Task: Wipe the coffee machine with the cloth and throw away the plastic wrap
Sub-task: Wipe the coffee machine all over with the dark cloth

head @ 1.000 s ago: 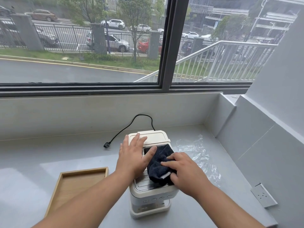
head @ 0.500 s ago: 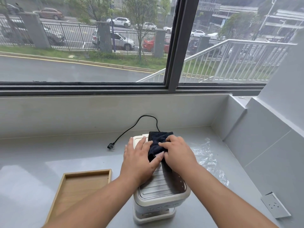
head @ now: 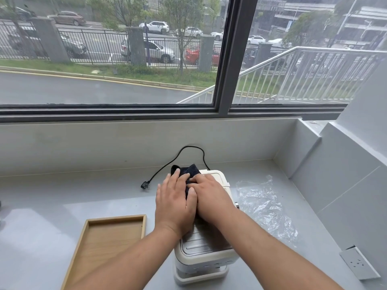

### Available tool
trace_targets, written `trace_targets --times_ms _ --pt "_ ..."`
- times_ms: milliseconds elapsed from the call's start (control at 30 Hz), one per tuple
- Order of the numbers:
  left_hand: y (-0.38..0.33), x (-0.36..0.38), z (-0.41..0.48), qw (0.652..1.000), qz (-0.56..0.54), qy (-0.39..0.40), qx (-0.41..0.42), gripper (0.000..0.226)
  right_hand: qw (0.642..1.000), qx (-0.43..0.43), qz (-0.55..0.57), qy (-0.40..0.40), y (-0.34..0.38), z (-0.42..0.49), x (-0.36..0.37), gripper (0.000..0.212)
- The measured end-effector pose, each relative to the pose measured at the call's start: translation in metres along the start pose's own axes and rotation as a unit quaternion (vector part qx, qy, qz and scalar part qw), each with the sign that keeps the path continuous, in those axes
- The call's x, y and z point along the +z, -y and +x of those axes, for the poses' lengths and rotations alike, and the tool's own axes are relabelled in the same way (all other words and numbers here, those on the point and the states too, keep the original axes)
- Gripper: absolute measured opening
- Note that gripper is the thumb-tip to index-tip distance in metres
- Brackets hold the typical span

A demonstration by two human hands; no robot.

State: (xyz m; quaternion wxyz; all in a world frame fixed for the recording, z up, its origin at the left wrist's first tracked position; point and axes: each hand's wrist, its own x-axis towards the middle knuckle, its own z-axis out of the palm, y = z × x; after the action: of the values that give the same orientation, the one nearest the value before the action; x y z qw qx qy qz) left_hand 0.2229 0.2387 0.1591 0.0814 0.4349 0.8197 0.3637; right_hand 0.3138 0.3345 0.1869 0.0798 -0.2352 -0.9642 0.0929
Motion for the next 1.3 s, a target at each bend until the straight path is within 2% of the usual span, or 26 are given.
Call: trace_targets --times_ms 133,333,467,667,767,867,933,1033,1200,1300 --pt "0.0 -0.004 0.0 0.999 -0.041 -0.006 -0.004 0.076 1.0 0.012 0.019 0.004 0.012 -0.02 -0.004 0.027" --pt "0.0 -0.008 -0.001 0.991 -0.133 0.004 0.02 0.058 0.997 0.009 0.063 0.032 0.021 -0.057 -0.005 0.038" --pt "0.003 -0.005 -0.005 0.987 -0.155 0.025 0.032 0.05 0.997 0.006 0.063 0.042 0.02 -0.074 -0.006 0.036" --pt "0.001 -0.001 -0.013 0.993 -0.094 0.049 0.054 0.054 0.997 0.01 0.062 0.038 0.021 -0.105 -0.006 0.031" --pt "0.0 -0.002 -0.01 0.995 -0.078 0.053 0.033 0.065 0.997 0.005 0.06 0.044 0.021 -0.119 -0.008 0.028" --pt "0.003 -0.001 -0.008 0.997 -0.025 0.064 0.029 0.072 0.996 0.005 0.074 0.049 0.02 -0.134 -0.008 0.041" --pt "0.005 0.002 -0.01 0.996 0.014 0.074 0.042 0.062 0.996 0.012 0.077 0.052 0.017 -0.141 -0.01 0.053" --pt "0.008 0.003 -0.008 0.995 0.032 0.081 0.041 0.057 0.996 0.023 0.069 0.049 0.007 -0.15 -0.016 0.057" --pt "0.009 0.003 -0.005 0.994 0.05 0.084 0.053 0.066 0.993 0.089 0.063 0.036 -0.017 -0.162 -0.022 0.057" --pt "0.01 0.004 -0.004 0.993 0.057 0.082 0.056 0.054 0.984 0.153 0.094 0.015 -0.028 -0.159 -0.019 0.056"
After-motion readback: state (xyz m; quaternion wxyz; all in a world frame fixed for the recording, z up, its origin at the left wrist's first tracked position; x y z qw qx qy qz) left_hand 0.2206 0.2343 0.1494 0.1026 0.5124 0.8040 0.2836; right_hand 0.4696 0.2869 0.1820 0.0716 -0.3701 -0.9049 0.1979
